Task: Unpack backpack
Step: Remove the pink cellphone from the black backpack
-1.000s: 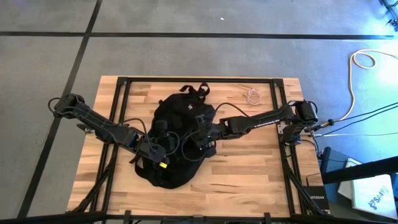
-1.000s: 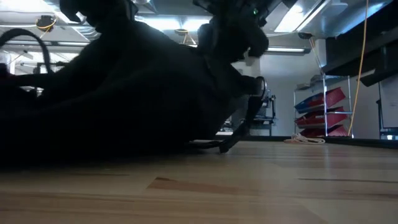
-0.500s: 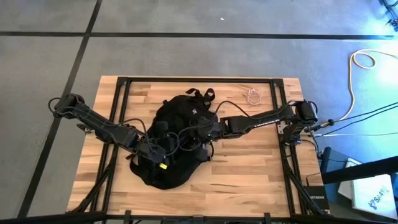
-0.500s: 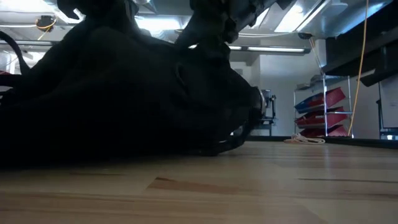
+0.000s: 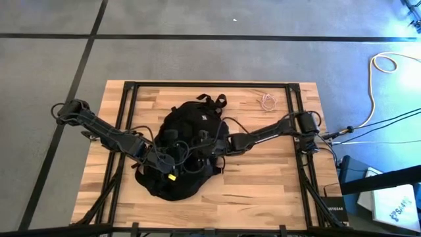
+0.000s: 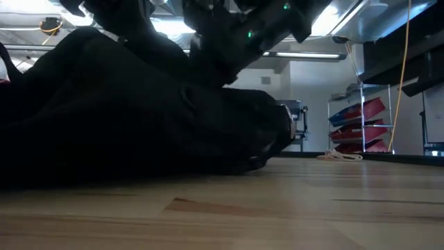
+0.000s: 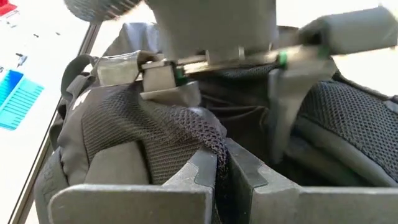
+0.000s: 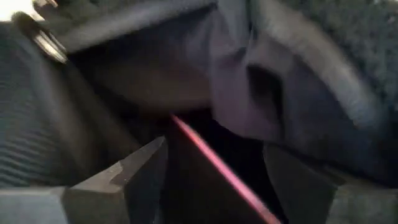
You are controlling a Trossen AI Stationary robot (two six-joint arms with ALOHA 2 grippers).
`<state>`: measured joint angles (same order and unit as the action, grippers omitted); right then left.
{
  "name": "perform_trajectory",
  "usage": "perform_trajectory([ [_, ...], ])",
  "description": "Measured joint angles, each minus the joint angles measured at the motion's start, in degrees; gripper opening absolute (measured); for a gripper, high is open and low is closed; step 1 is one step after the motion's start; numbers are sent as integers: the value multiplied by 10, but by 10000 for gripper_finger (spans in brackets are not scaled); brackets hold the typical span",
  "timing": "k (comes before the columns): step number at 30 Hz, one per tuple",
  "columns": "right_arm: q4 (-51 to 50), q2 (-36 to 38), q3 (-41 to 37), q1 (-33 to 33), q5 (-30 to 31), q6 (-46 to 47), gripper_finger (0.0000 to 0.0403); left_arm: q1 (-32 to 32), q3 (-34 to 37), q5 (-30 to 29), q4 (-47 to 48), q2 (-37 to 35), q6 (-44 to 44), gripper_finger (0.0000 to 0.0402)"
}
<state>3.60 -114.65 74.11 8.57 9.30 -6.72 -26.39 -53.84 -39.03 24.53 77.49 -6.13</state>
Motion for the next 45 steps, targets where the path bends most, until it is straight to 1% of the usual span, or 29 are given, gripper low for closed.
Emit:
perform_trajectory([
  [2,10,-13,0,0,33,-53,248,0,0,0,0,0,-1,0],
  [6,49,-26,0,0,38,-134,248,0,0,-1,-2,2,-1,0],
  [9,58,-36,0,1,45,-187,248,0,0,-1,-4,2,-1,0],
  [12,75,-34,-1,0,51,-192,248,0,0,-1,-7,2,-1,0],
  [16,68,-32,-1,0,52,-224,255,0,0,1,-10,2,-1,0],
  [19,66,-32,-1,0,52,-231,275,0,0,2,-11,2,-1,0],
  [22,68,-32,-1,1,65,-242,299,1,0,2,-12,2,-2,0],
  [26,78,-32,-1,-1,110,-268,319,1,0,1,-12,2,-4,0],
  [31,86,-34,-1,-7,117,-284,314,1,0,0,-11,2,-1,0],
  [35,89,-54,0,-7,118,-285,303,1,-2,0,-10,2,24,0],
  [38,104,-72,2,-7,118,-294,298,1,-13,-31,-10,-2,39,0],
  [40,118,-83,3,-8,118,-294,296,0,-17,-35,-8,-7,52,2],
  [42,132,-89,3,-8,125,-294,296,1,-21,-29,-9,-8,62,14],
  [45,144,-90,2,-7,128,-292,296,1,-24,-29,-10,-8,66,45],
])
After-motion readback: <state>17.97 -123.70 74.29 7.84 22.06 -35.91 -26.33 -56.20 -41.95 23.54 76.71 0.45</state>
